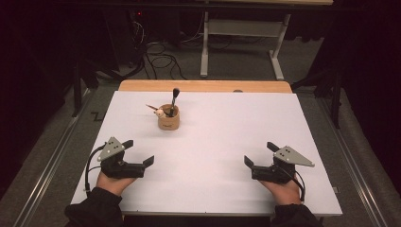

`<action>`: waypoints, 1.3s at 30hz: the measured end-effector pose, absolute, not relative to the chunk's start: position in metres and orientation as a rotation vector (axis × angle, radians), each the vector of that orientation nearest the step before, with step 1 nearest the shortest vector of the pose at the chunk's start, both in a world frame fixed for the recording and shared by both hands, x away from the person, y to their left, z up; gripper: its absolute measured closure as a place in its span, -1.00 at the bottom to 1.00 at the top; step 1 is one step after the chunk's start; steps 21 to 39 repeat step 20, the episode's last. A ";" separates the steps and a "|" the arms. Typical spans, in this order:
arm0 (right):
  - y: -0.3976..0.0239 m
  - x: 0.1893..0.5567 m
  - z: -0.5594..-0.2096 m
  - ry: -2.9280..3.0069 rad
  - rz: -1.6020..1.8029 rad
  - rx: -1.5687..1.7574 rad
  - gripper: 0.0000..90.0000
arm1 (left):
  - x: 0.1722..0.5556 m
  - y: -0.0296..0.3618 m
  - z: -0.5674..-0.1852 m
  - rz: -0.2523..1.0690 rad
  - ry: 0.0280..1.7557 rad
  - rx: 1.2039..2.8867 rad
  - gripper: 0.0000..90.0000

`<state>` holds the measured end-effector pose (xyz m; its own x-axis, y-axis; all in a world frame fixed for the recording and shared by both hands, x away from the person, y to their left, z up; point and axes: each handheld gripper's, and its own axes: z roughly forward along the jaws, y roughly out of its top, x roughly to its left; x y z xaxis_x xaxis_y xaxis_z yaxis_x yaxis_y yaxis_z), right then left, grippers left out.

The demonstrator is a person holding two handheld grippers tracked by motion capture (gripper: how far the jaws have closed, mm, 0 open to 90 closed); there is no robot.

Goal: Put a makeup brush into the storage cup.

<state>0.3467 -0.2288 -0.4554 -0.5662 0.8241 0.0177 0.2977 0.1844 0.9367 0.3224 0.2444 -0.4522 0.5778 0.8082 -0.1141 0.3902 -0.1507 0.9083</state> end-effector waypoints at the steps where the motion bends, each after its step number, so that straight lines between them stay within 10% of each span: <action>1: -0.229 0.347 -0.455 1.963 1.376 1.049 -0.96 | 0.320 0.242 -0.453 0.503 0.977 1.778 -1.00; 39: -0.227 0.347 -0.457 1.958 1.359 1.060 -0.96 | 0.323 0.243 -0.456 0.527 0.969 1.774 -1.00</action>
